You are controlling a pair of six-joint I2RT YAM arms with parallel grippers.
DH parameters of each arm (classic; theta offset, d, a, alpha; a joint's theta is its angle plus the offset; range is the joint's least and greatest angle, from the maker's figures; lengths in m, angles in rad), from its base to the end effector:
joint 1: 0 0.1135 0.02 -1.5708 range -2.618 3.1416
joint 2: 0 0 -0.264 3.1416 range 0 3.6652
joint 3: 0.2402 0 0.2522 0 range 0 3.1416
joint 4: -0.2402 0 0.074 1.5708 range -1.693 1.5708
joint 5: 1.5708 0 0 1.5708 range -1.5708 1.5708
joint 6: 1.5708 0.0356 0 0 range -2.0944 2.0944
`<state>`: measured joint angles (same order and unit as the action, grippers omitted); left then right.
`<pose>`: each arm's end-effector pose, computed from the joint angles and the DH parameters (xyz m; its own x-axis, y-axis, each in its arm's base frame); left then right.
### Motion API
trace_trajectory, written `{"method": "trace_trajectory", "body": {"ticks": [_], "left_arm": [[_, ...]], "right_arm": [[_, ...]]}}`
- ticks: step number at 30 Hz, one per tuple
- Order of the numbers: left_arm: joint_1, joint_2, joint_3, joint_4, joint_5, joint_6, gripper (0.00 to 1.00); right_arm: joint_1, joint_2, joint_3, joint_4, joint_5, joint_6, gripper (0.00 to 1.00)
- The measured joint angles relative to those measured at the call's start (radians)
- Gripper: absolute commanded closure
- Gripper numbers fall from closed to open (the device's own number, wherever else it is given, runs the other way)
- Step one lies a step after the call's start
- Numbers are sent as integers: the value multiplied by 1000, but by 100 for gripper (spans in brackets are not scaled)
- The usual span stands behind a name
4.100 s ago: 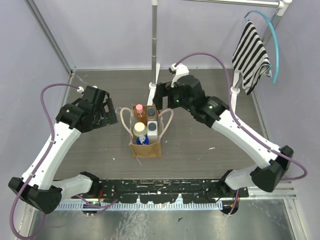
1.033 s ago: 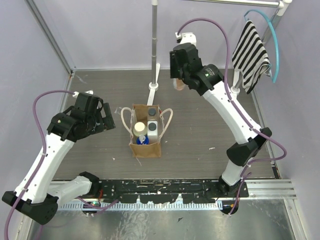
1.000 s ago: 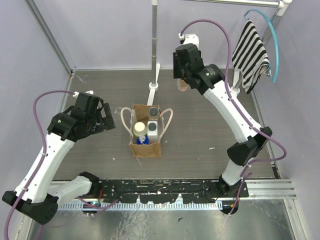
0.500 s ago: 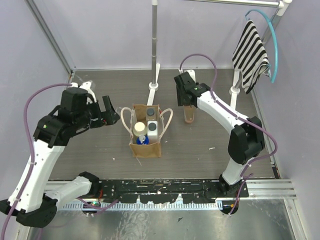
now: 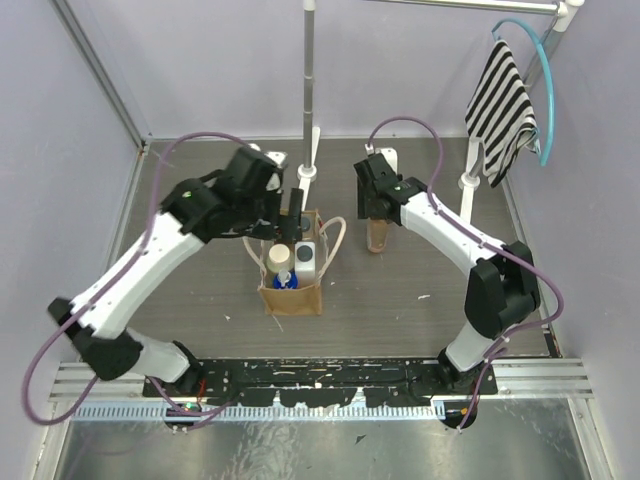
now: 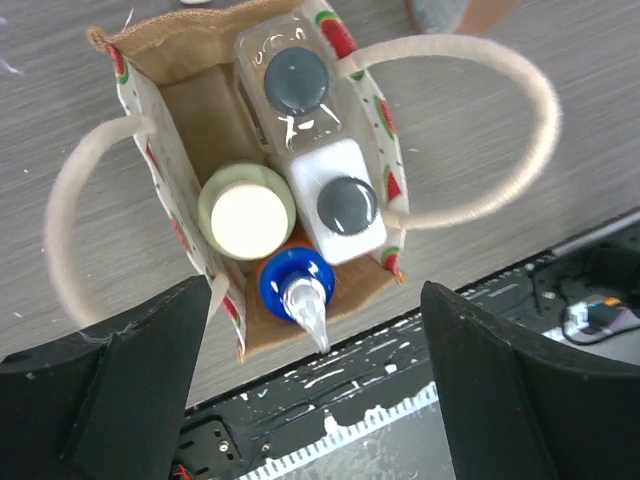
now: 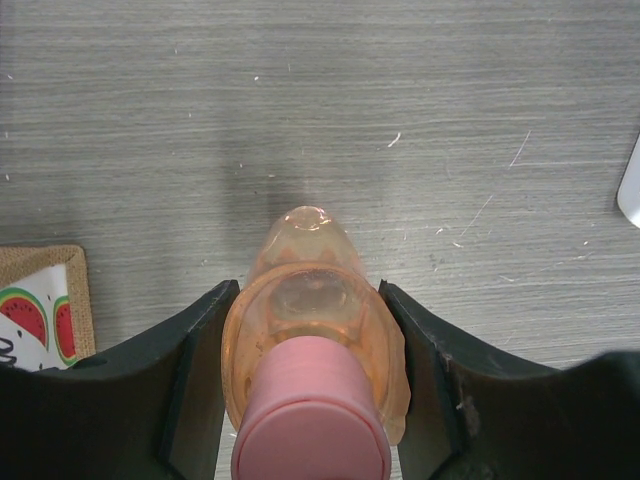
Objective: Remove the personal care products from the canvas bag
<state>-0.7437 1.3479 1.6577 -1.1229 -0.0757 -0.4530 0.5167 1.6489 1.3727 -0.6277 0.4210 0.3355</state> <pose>0.1872 -0.1686 0.4232 -0.7594 0.1056 -0.6420 0.3386 0.9067 -0.2514 0.3189 0.1645 0.2839 -0.7212 -0.0641 -0.6898 0.0067 0.9950 -0.0996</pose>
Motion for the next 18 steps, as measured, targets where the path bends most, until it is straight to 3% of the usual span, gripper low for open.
{"method": "trace_trajectory", "body": {"ticks": [6, 18], "left_arm": [[-23, 219, 48, -21, -58, -6, 12], [-23, 405, 118, -5, -113, -20, 17]], "right_arm": [[0, -10, -31, 6, -22, 21, 57], [0, -40, -64, 14, -50, 34, 57]]}}
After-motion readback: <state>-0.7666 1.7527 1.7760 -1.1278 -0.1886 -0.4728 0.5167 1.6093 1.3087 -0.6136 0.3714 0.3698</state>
